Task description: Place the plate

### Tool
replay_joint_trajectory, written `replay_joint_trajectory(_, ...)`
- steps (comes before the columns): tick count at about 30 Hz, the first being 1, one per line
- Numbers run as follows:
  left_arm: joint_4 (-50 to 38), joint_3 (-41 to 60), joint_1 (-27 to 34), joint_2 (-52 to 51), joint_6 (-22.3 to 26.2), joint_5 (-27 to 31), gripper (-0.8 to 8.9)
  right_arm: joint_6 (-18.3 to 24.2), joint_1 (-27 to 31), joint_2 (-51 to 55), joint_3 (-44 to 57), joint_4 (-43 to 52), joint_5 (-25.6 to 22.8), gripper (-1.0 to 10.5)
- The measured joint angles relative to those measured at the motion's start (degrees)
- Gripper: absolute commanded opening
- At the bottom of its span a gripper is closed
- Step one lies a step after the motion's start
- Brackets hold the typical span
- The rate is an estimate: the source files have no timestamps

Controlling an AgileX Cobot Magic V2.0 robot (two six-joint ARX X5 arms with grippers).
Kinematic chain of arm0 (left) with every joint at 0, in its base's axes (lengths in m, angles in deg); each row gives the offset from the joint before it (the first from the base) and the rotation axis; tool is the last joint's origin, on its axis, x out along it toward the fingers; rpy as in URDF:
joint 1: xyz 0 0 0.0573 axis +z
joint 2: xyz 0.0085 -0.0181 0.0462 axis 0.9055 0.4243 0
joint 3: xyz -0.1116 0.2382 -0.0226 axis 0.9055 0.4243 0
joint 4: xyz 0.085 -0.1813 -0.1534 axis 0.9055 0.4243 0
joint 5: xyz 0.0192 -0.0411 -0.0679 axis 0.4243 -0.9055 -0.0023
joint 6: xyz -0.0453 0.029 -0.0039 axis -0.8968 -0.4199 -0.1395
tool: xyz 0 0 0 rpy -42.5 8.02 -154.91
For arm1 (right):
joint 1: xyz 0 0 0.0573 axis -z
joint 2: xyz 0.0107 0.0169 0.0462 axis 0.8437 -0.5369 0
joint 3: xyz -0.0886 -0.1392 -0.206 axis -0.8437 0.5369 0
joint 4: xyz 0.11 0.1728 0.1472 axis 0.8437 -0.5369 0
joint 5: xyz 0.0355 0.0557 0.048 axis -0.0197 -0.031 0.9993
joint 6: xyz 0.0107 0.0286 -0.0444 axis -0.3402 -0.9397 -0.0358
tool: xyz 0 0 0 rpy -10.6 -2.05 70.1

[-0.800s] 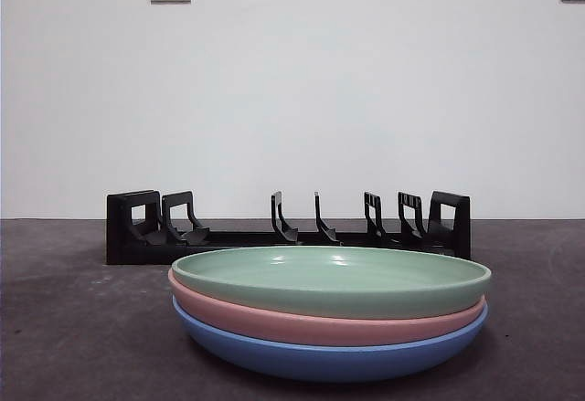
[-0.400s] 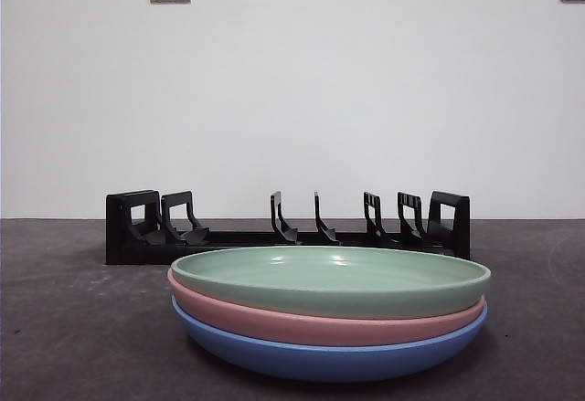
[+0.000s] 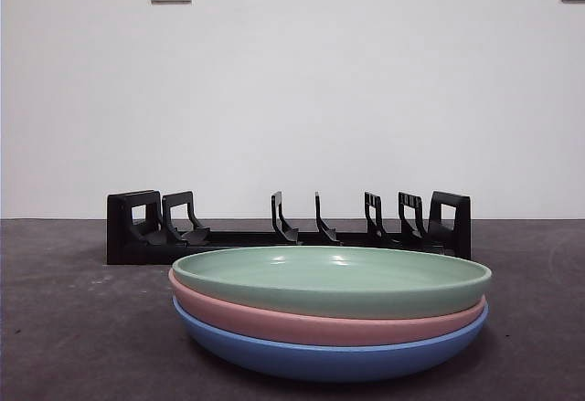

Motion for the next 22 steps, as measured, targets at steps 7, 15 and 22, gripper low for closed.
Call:
replay_joint_trajectory(7,0.0,0.0,0.0,0.0,0.0,0.0,0.10,0.0,0.0,0.0,0.0,0.0,0.0,0.2)
replay_joint_trajectory(15,0.0,0.0,0.0,0.0,0.0,0.0,0.10,0.0,0.0,0.0,0.0,0.0,0.0,0.2)
replay_joint_trajectory(22,0.0,0.0,0.0,0.0,0.0,0.0,0.10,0.0,0.1,0.2,0.0,0.0,0.0,0.2)
